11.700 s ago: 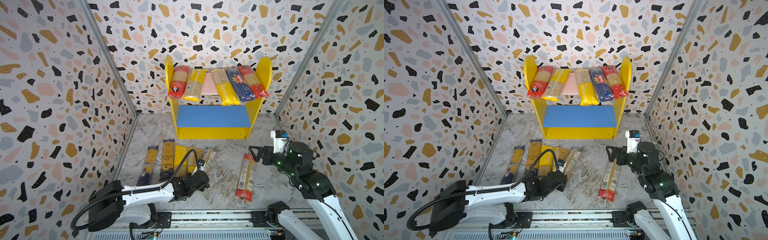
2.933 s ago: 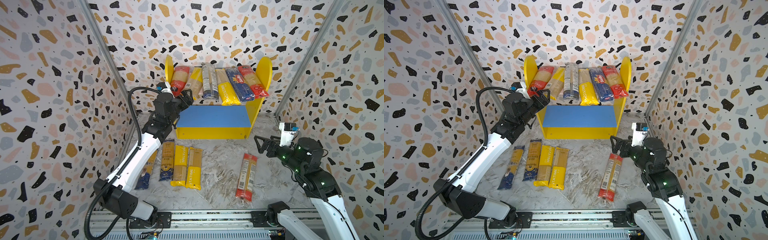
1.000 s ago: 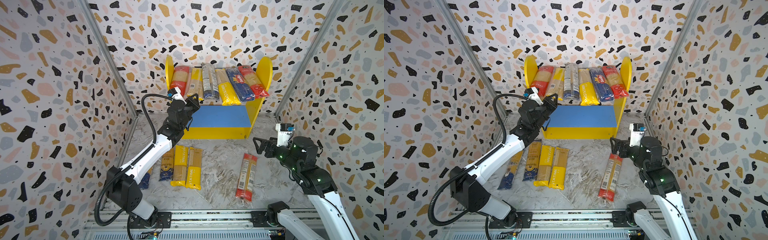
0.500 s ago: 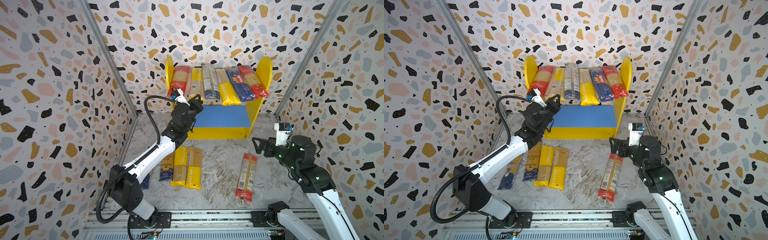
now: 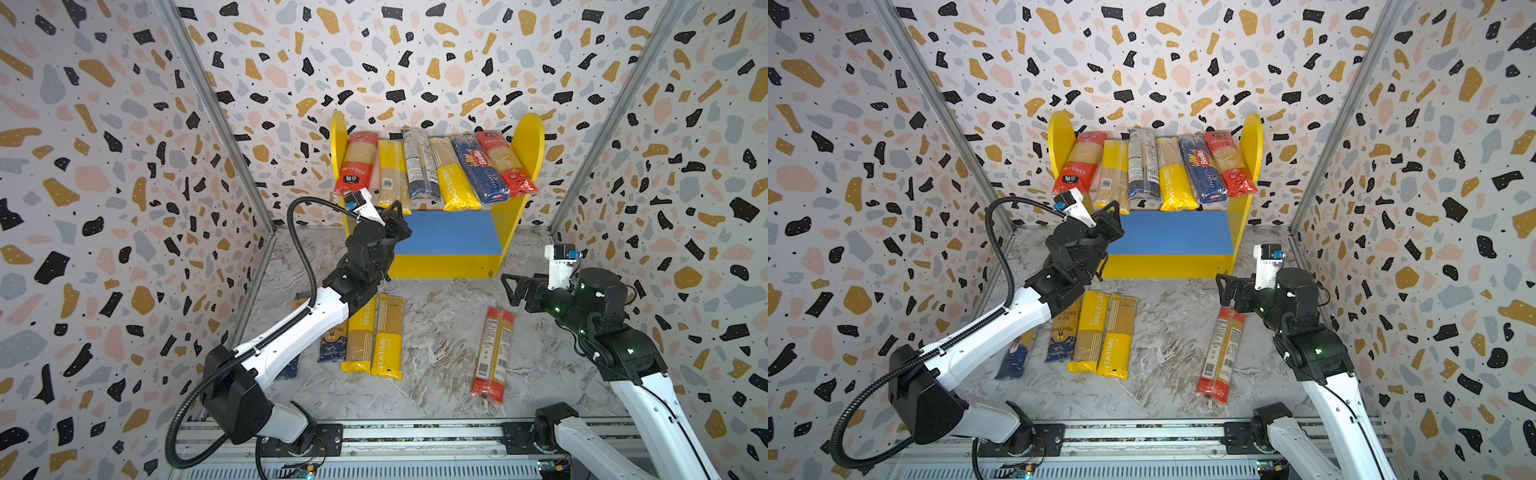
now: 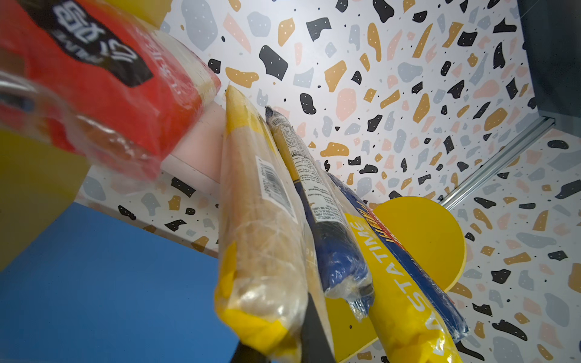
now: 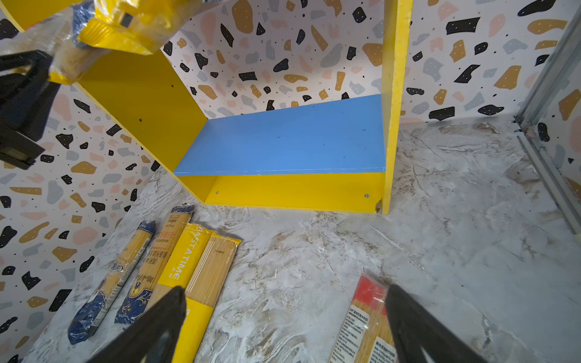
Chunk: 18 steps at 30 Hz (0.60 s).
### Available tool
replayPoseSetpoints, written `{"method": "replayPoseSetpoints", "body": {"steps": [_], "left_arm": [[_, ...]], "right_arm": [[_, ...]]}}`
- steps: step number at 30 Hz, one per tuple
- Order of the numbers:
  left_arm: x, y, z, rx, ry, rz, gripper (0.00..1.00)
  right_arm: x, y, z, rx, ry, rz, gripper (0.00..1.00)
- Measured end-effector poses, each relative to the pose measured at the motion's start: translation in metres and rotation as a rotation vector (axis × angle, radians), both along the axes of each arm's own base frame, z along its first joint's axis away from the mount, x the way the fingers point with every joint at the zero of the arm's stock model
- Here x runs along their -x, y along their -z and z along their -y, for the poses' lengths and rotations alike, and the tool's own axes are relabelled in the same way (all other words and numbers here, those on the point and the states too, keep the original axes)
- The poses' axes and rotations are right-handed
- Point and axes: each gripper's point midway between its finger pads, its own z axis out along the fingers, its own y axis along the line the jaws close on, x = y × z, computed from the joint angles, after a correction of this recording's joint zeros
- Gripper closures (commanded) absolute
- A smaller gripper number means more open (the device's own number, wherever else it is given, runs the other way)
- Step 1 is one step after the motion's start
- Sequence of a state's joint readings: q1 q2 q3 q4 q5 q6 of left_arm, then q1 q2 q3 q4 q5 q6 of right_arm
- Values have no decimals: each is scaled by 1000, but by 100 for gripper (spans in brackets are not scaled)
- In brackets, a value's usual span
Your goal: Place and organize the pasta boxes and bags onto the shelf
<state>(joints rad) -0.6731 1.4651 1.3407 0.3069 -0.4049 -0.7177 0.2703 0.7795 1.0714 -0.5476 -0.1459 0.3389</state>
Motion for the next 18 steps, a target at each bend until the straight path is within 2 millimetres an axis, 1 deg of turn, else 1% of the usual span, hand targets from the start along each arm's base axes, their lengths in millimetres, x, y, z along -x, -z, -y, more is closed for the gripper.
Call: {"method": "replayPoseSetpoints", "body": {"steps": [9,18], "left_arm": [[-28,-5,5,-47,-51,1,100],[-43,-7,-9,-55,-32,4,100]], "right_arm": [[1,-3,1,1,5,4,1],[1,-4,2,1,8,7,1]]}}
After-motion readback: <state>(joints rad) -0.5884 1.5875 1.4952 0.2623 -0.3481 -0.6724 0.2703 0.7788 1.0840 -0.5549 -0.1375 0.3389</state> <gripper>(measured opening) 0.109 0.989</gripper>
